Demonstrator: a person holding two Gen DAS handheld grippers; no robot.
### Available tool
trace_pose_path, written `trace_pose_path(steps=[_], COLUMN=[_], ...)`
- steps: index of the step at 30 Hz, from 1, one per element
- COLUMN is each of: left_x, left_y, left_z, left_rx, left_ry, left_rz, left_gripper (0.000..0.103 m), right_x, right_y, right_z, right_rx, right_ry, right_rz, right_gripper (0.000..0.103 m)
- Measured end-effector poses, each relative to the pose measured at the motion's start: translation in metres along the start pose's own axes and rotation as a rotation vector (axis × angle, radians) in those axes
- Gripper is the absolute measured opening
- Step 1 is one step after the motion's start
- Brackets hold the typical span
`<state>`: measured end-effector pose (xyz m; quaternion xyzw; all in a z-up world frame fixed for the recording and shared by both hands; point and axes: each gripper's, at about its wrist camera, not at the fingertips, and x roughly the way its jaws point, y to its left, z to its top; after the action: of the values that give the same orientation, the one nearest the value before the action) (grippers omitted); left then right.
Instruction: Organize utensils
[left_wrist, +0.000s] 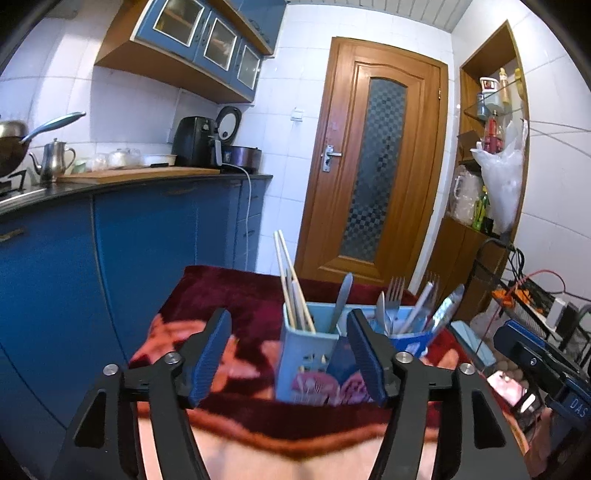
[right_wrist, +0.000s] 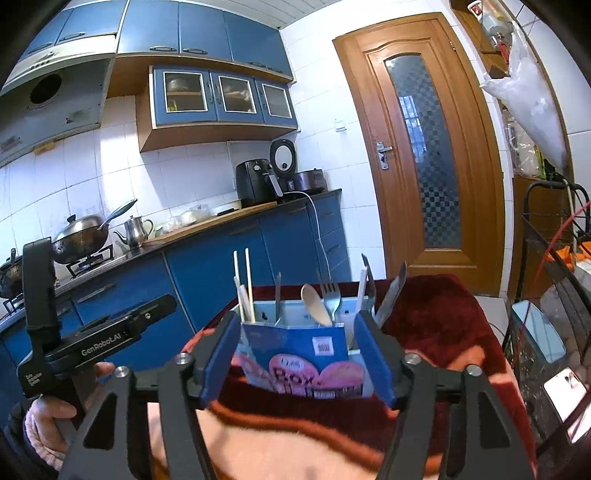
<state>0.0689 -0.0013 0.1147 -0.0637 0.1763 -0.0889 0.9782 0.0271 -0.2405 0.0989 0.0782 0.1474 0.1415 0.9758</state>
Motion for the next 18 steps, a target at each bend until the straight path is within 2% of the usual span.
trace_pose_path(steps=[2, 5, 10, 18], left_x=[-0.011, -0.02, -0.029, -0.029], left_y=[-0.001, -0.001, -0.003, -0.005], left_z=[-0.008, -0.022, -0.046, -0.089], left_rx=[0.013, 0.027, 0.054, 0.08], left_ry=[0.0, 0.016, 0.038, 0.075], left_rz=[0.009, 0.025, 0.049, 0.085], left_gripper=[0.075, 0.076, 0.077, 0.077], right_x=[-0.005, -0.013, -0.021, -0.028], right_y=[0.002, 0.003, 0.003, -0.001], right_z=[-0.005, -0.018, -0.04, -0.083], right_rx=[0.002, 0.009, 0.018, 0.02], right_ry=[0.006, 0.016, 0.043, 0.068], right_rz=[-0.008, -0.03, -0.059, -0.095], right_gripper=[0.077, 0.087, 0.091, 0.092])
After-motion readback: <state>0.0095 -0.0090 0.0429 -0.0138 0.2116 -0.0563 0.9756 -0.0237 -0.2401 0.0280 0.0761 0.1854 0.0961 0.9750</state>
